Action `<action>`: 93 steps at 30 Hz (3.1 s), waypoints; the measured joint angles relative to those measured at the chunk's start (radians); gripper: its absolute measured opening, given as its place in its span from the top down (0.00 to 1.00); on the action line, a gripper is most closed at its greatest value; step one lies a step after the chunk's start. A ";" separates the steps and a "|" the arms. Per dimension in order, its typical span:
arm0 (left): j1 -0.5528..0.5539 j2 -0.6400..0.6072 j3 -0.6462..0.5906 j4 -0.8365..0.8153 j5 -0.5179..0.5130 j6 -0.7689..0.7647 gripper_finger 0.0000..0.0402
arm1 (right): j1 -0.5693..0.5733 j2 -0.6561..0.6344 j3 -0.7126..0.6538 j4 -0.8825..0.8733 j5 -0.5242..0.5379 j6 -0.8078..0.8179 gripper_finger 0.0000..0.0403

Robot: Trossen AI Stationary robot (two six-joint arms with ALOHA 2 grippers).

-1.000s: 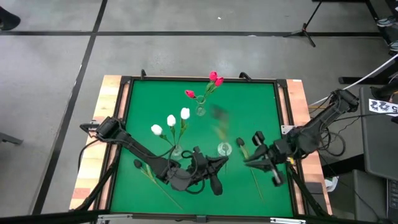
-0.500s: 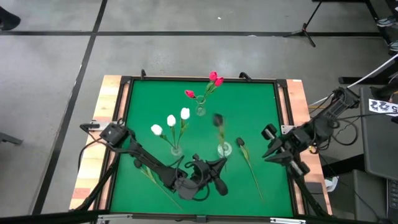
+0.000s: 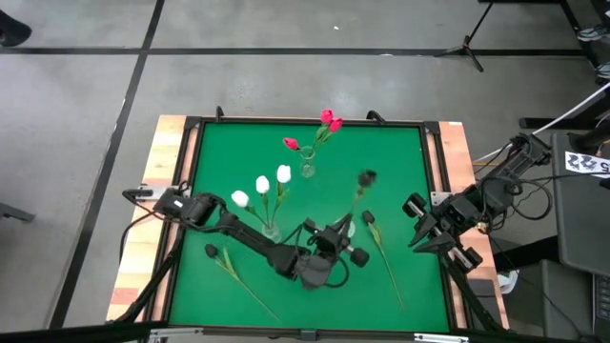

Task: Sort flowers into vase by color
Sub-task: Put the top black tulip into the bottom right transparent vase, then put the right black tulip into the bottom right transparent vase

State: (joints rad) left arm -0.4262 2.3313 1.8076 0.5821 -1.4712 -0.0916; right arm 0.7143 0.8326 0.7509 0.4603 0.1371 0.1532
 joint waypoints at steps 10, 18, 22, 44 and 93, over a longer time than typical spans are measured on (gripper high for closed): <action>0.028 0.004 0.000 -0.409 0.015 -0.453 1.00 | 0.000 -0.005 0.000 -0.016 -0.053 0.022 0.87; 0.026 0.004 0.000 -0.576 -0.028 -0.671 1.00 | 0.000 -0.005 0.000 -0.020 -0.078 0.022 0.87; 0.032 0.013 0.000 -0.565 -0.032 -0.687 1.00 | 0.000 -0.005 0.000 -0.025 -0.079 0.022 0.87; 0.027 0.068 0.000 -0.519 0.126 -0.593 0.75 | 0.000 -0.005 0.000 -0.057 -0.130 0.025 0.87; -0.133 0.045 0.121 -0.518 0.640 -0.688 0.47 | -0.087 0.562 0.000 -1.196 0.157 0.740 0.42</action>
State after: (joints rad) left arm -0.5594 2.3764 1.9289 0.0642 -0.8314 -0.7792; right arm 0.6269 1.3943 0.7506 -0.7355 0.2945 0.8928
